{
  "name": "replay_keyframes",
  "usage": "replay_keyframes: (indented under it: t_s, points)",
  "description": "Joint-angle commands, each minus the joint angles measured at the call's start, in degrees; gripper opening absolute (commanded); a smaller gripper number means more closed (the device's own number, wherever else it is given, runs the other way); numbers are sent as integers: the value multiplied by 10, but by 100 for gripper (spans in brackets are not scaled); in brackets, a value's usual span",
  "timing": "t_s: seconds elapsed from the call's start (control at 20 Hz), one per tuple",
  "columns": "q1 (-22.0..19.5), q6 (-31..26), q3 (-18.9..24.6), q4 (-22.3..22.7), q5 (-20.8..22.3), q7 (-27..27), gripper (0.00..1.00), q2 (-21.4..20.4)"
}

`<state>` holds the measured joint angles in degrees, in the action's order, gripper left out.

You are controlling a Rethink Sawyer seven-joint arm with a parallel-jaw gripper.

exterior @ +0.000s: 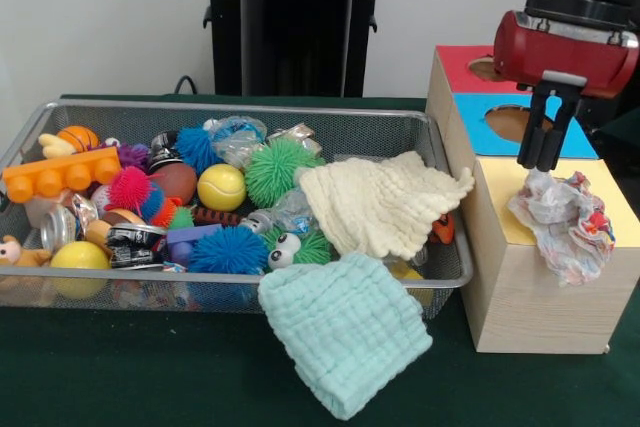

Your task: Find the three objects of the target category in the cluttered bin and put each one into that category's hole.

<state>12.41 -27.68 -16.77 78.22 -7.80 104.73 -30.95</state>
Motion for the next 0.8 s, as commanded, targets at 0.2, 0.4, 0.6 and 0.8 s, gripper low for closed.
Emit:
replay_keyframes:
  t_s: [0.2,0.4,0.6,0.8]
  points:
    - [-2,-37,58,75,9,63,0,7]
    - [2,-41,61,81,2,70,0,0]
    - [8,-56,61,78,-6,78,0,-4]
    - [16,-66,58,71,-10,86,0,-3]
